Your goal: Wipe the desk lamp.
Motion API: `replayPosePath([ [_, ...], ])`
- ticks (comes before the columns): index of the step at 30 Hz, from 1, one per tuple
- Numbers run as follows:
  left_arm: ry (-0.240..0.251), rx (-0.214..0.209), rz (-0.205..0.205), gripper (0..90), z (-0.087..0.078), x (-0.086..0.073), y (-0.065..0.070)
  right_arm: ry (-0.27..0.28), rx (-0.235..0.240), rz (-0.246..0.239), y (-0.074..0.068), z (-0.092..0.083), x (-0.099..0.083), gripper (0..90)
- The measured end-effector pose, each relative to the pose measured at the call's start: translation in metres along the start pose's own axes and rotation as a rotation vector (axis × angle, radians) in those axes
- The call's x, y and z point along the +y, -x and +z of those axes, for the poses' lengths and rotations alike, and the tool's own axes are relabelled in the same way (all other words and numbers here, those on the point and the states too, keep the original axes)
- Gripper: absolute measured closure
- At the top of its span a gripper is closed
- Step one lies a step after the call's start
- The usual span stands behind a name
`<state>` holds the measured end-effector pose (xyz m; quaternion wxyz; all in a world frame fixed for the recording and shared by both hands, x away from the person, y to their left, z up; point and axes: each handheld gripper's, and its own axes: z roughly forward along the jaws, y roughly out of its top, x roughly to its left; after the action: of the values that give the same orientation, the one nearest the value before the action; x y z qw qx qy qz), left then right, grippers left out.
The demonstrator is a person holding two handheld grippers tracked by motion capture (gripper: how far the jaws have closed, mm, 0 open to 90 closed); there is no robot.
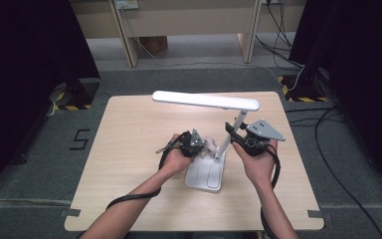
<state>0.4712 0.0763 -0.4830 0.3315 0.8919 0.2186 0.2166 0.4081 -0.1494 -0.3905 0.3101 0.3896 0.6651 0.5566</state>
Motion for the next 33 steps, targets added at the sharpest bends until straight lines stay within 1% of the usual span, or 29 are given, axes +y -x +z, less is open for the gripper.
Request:
replayPosePath([
  [2, -0.012, -0.017, 0.009, 82.7, 0.002, 0.000, 0.003, 0.000, 0.000, 0.000, 0.000, 0.000, 0.000, 59.1],
  [4, -0.023, -0.025, 0.006, 82.7, 0.002, -0.001, 0.004, -0.002, 0.000, 0.001, 0.001, 0.000, 0.000, 59.1],
  [5, -0.031, -0.030, 0.018, 82.8, 0.001, -0.002, 0.005, -0.002, 0.000, 0.001, 0.001, 0.000, 0.000, 59.1],
  [7, -0.037, -0.043, 0.029, 83.0, -0.002, -0.003, 0.007, -0.001, 0.003, 0.000, 0.000, 0.000, 0.000, 59.1],
  [8, -0.047, -0.056, 0.041, 83.0, -0.005, -0.003, 0.009, 0.000, 0.004, 0.000, 0.000, 0.000, 0.000, 59.1],
  [14, -0.066, -0.113, 0.076, 83.0, -0.018, -0.011, 0.017, -0.004, 0.002, 0.002, 0.000, 0.000, 0.000, 59.1],
  [17, -0.079, -0.149, 0.117, 83.0, -0.027, -0.016, 0.022, -0.004, 0.000, -0.001, 0.000, 0.000, 0.000, 59.1],
  [19, -0.081, -0.162, 0.131, 83.0, -0.034, -0.020, 0.026, -0.005, 0.002, 0.000, 0.000, 0.000, -0.001, 59.3],
  [20, -0.083, -0.174, 0.136, 83.0, -0.037, -0.021, 0.027, -0.011, 0.004, 0.005, -0.001, 0.000, -0.001, 59.6],
  [23, -0.083, -0.209, 0.144, 83.0, -0.045, -0.026, 0.033, -0.018, 0.002, -0.009, -0.002, 0.001, -0.002, 60.1],
  [24, -0.084, -0.214, 0.152, 82.9, -0.048, -0.027, 0.034, -0.019, 0.001, -0.008, -0.003, 0.002, -0.003, 60.8],
  [25, -0.083, -0.219, 0.158, 82.9, -0.049, -0.027, 0.036, -0.024, -0.005, -0.016, -0.003, 0.002, -0.003, 61.4],
  [31, -0.072, -0.237, 0.191, 82.8, -0.058, -0.028, 0.048, -0.027, -0.008, -0.008, -0.004, 0.003, -0.004, 62.1],
  [33, -0.074, -0.250, 0.201, 82.8, -0.061, -0.030, 0.053, -0.028, -0.007, -0.011, -0.004, 0.003, -0.003, 62.0],
])
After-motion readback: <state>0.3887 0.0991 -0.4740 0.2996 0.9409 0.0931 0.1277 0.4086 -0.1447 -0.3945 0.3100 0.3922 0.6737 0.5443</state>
